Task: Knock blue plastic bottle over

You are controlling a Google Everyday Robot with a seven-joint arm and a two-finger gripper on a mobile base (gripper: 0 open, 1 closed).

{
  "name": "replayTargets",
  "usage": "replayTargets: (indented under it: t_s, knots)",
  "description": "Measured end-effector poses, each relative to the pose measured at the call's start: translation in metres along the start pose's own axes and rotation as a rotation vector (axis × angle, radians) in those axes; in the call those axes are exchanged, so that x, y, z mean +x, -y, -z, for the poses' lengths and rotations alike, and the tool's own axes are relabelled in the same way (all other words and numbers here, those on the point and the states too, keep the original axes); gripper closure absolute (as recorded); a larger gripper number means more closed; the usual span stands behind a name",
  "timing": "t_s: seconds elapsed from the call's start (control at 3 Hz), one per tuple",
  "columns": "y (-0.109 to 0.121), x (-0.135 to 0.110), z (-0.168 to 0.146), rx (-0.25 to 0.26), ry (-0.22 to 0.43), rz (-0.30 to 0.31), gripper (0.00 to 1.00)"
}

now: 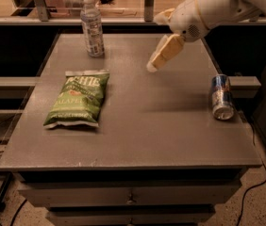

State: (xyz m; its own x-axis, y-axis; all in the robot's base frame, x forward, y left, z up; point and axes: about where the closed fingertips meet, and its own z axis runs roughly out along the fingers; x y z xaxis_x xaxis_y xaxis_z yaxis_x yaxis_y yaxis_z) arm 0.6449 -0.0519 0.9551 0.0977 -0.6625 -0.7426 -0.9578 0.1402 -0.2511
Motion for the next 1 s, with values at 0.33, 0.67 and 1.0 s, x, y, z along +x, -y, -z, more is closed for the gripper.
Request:
replayTargets:
  t_s: [0.33,0.67,1.0]
  knots:
    - [0.013,-0.011,-0.042,-0.024,0.054,-0.033,0.0]
    - [0.028,-0.019,-0.073,-0.002,0.092,-0.085,0.0]
    - [0.053,-0.029,-0.095,0.072,0.145,-0.17,0.0]
